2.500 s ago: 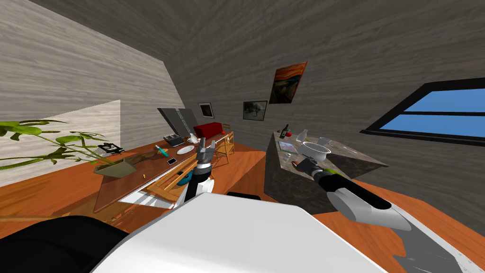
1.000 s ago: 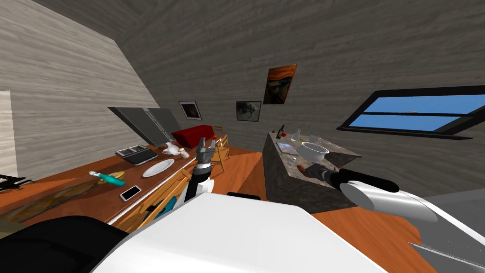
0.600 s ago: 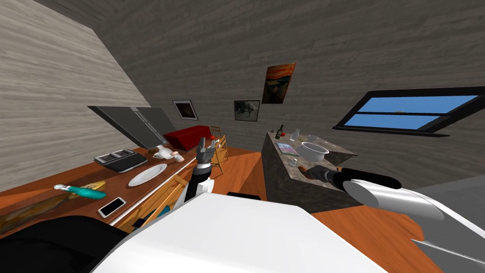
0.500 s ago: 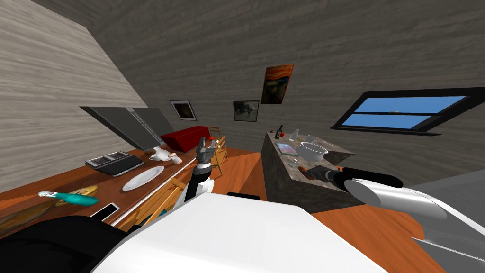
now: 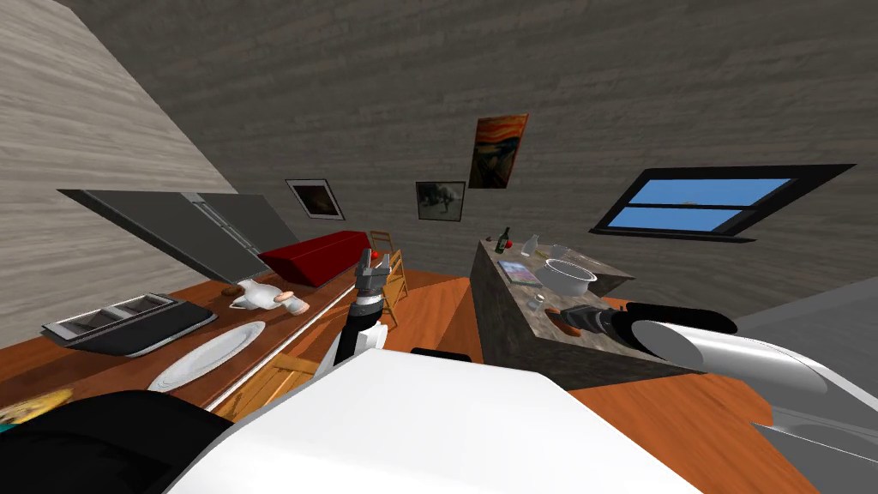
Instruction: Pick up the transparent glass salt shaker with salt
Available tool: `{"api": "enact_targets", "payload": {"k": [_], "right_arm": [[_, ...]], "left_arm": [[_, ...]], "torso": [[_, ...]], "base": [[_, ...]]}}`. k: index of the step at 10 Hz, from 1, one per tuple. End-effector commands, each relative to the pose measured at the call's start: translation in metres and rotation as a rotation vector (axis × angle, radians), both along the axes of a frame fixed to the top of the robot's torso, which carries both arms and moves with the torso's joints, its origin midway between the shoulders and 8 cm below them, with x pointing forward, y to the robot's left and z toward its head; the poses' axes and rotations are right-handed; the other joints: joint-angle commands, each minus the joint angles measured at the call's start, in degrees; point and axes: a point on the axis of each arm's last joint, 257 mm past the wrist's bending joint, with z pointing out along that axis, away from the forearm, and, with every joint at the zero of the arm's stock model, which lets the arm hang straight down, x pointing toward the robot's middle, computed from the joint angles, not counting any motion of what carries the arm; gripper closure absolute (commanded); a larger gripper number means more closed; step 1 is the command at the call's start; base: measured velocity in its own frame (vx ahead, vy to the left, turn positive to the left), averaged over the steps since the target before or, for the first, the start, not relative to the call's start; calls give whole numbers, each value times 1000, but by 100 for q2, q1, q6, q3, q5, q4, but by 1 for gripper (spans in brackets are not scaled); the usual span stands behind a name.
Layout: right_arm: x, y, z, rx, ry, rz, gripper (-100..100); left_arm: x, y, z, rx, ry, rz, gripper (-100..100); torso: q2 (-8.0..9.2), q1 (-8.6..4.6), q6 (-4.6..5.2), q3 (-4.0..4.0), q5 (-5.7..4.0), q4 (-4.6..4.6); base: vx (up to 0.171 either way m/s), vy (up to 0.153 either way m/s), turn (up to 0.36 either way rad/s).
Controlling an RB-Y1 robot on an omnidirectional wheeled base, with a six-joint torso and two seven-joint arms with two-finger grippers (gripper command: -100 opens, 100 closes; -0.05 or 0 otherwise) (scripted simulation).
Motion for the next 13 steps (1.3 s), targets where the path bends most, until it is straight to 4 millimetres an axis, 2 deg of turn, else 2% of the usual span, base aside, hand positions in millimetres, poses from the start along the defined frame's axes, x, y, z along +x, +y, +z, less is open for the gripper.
{"api": "enact_targets", "payload": {"k": [1, 9, 13], "right_arm": [[-4, -2, -2, 59, 22, -42, -100], [-31, 4, -21, 255, 139, -163, -100], [-48, 16, -39, 390, 216, -232, -100]], "left_arm": [[0, 0, 0, 0, 0, 0, 0], [0, 0, 0, 0, 0, 0, 0], [0, 0, 0, 0, 0, 0, 0]], "torso": [[0, 0, 0, 0, 0, 0], [-12, -9, 1, -6, -3, -1], [-1, -13, 0, -1, -3, 0]], "base": [[117, 25, -143], [141, 20, -96], [146, 12, -94]]}}
